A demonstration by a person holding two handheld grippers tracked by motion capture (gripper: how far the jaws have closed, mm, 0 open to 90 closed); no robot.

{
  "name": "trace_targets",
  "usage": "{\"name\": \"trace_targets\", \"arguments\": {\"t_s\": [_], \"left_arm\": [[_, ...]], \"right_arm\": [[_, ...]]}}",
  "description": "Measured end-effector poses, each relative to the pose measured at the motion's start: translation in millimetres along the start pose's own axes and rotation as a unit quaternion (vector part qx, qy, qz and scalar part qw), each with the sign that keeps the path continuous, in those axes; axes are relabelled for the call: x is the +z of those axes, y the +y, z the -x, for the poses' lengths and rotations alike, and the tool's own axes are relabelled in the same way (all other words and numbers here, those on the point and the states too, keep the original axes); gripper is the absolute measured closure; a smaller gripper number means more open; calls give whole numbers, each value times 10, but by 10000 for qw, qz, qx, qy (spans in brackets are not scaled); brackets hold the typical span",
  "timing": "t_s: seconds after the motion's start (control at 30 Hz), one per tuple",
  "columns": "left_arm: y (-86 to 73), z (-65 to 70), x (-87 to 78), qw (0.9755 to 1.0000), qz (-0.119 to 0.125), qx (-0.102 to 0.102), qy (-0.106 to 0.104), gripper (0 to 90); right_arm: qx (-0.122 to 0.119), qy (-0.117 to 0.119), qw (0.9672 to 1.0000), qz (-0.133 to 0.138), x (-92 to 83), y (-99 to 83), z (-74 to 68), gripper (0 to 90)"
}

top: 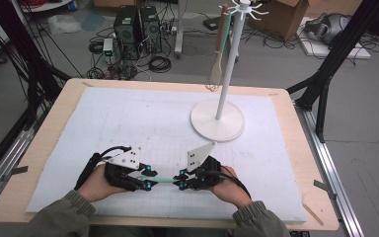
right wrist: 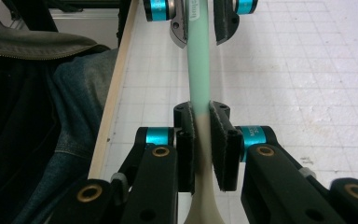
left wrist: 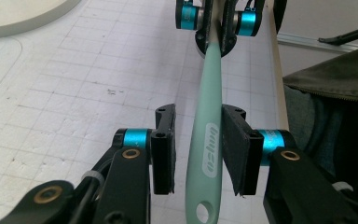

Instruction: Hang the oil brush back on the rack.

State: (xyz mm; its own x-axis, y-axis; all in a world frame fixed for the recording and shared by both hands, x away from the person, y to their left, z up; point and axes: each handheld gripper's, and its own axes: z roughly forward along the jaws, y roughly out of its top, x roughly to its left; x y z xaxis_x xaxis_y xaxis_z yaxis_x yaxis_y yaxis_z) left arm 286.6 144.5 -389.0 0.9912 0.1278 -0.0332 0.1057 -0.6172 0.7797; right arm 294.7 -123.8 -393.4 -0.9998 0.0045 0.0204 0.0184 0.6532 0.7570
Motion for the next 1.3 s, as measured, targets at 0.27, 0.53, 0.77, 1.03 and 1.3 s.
{"name": "trace_targets", "arguments": {"t_s": [0.27,0.53,0.77,1.03,1.3], "left_arm": [[14,75,13,9992,-51,378,-82,771],[43,121,9,9974,-57,720,13,782],[20,66,5,9991,-11,411,-32,773],[18,82,23,9985,-86,521,-150,828],[30,113,8,9979,-56,624,-150,830]], "right_arm": [[41,78,10000,-3,-2,-8,6,804],[244,254,9994,-37,31,-7,34,805],[65,147,9999,-11,5,15,-2,842],[-45,78,9999,-90,-9,40,-29,841],[-155,121,9992,-340,43,94,-57,838]]}}
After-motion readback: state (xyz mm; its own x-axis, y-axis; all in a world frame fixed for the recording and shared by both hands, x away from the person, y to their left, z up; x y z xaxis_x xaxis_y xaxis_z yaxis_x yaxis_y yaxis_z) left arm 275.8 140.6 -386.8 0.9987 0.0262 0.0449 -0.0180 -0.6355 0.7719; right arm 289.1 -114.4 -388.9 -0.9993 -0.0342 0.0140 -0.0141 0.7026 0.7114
